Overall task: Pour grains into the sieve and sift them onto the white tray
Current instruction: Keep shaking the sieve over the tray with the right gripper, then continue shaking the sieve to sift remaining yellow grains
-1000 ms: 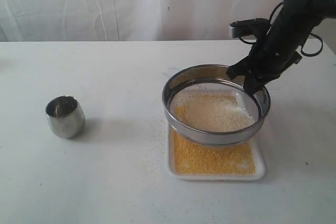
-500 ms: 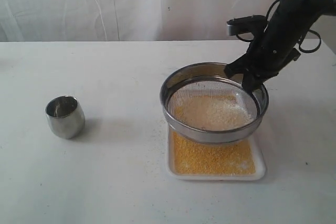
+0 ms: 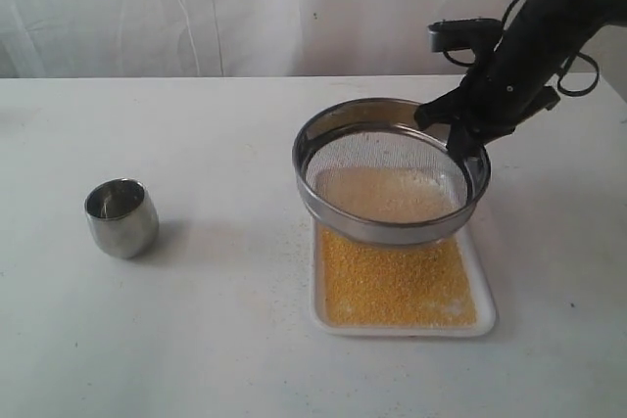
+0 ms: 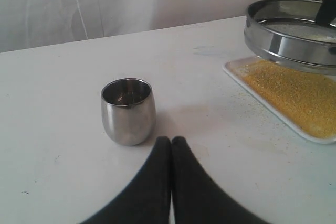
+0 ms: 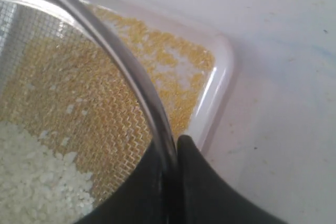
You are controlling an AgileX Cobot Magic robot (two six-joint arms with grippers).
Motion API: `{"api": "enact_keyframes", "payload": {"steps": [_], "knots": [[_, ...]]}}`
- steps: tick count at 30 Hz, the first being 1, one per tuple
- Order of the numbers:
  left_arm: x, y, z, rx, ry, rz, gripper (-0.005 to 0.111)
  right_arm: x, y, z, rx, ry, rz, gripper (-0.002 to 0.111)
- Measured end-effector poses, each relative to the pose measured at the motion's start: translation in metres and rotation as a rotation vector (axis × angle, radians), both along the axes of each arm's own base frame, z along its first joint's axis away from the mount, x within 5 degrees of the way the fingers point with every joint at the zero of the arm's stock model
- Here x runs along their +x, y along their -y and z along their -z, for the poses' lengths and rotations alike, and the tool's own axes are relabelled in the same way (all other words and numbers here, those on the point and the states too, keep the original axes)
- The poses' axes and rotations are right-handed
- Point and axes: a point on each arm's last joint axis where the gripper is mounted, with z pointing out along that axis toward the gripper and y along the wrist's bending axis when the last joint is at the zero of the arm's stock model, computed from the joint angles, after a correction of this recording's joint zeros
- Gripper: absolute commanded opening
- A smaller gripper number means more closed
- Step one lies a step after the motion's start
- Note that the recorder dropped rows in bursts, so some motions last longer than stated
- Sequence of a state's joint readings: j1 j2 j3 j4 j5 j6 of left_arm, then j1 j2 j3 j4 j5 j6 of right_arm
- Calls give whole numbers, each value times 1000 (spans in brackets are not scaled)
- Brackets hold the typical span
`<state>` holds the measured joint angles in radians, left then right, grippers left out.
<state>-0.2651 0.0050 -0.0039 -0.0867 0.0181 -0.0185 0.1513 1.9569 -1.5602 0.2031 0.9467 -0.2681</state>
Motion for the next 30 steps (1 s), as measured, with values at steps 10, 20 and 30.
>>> {"api": "enact_keyframes", "payload": {"steps": [10, 20, 30], "knots": [[0, 0, 0, 0, 0, 0, 0, 2, 1, 0, 34, 16, -22, 0], [0, 0, 0, 0, 0, 0, 0, -2, 5, 3, -50, -16, -47, 0], [0, 0, 0, 0, 0, 0, 0, 4, 8, 3, -18, 19, 134, 0]]}}
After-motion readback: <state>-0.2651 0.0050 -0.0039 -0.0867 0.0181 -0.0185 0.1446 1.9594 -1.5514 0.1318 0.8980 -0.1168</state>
